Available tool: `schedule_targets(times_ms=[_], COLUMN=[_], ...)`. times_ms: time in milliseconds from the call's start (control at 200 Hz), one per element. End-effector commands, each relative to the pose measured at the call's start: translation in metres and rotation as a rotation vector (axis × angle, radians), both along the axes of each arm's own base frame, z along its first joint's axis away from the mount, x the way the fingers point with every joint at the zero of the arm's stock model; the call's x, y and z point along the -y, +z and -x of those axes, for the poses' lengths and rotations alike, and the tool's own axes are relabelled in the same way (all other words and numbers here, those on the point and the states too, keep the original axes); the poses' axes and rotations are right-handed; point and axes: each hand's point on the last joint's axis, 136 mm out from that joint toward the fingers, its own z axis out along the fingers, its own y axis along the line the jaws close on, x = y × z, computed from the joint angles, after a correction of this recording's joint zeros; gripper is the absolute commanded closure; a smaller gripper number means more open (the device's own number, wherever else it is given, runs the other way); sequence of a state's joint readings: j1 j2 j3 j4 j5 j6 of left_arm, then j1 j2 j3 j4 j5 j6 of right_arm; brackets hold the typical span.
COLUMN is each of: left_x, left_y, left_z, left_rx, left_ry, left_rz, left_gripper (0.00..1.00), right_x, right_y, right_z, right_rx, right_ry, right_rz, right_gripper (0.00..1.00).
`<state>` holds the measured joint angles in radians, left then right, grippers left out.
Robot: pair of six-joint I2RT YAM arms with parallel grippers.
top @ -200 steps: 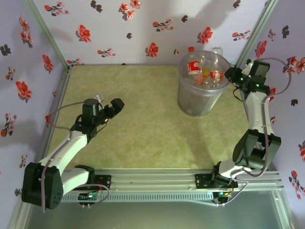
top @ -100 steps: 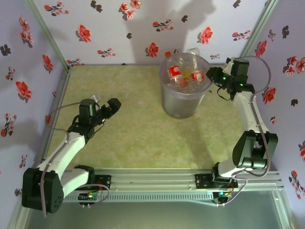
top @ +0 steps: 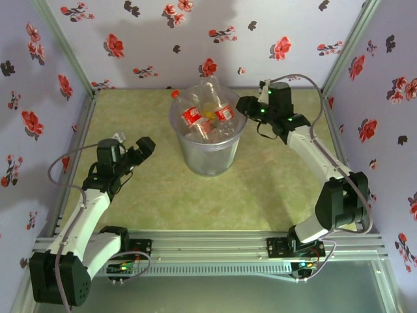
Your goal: Put the plastic bottles in the bin
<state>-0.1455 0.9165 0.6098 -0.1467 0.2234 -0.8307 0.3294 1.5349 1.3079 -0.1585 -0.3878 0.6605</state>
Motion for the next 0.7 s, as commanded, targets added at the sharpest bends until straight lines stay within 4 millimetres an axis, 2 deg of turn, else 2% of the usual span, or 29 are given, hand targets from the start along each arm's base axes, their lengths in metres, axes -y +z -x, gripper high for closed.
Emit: schedule_targets(times_ms=[0, 50, 110, 155, 205, 250, 340, 430, 490, 560, 660, 695], left_x=[-0.004, -0.004, -0.004, -0.005, -0.006, -0.008, -0.017, -0.03, -0.04, -0.061, -0.094, -0.104], left_y=[-0.001, 0.0, 0.003, 0.005, 0.009, 0.011, 0.012, 0.013, 0.011, 0.008, 0.002, -0.003], left_z=[0.002, 0.002, 0.001, -0.001, -0.002, -0.004, -0.007, -0.011, -0.014, -0.016, -0.015, -0.016], left_rx=[0.002, 0.005, 0.013, 0.023, 0.034, 0.042, 0.041, 0.051, 0.064, 0.057, 0.02, 0.008], left_ry=[0.001, -0.003, -0.011, -0.014, -0.016, -0.013, 0.004, 0.024, 0.039, 0.093, 0.171, 0.193], left_rz=[-0.031, -0.038, -0.052, -0.062, -0.077, -0.094, -0.161, -0.27, -0.359, -0.492, -0.713, -0.781], left_gripper=[0.0, 0.0, 0.0, 0.0, 0.0, 0.0, 0.0, 0.0, 0.0, 0.0, 0.0, 0.0], right_x=[-0.011, -0.008, 0.001, 0.01, 0.022, 0.036, 0.069, 0.111, 0.142, 0.174, 0.211, 0.219], right_y=[0.005, 0.01, 0.018, 0.024, 0.033, 0.04, 0.051, 0.048, 0.035, 0.014, -0.026, -0.048], right_z=[-0.005, -0.006, -0.004, -0.003, -0.001, 0.001, 0.008, 0.016, 0.022, 0.029, 0.038, 0.043], right_rx=[0.01, 0.026, 0.044, 0.059, 0.078, 0.096, 0.125, 0.138, 0.134, 0.129, 0.102, 0.08], right_ry=[0.001, -0.003, -0.017, -0.031, -0.045, -0.063, -0.117, -0.22, -0.316, -0.415, -0.533, -0.543], right_rz=[-0.015, 0.004, 0.053, 0.085, 0.1, 0.11, 0.138, 0.212, 0.318, 0.461, 0.646, 0.695], right_gripper=[0.68, 0.64, 0.53, 0.39, 0.17, 0.02, 0.01, 0.01, 0.01, 0.01, 0.01, 0.01])
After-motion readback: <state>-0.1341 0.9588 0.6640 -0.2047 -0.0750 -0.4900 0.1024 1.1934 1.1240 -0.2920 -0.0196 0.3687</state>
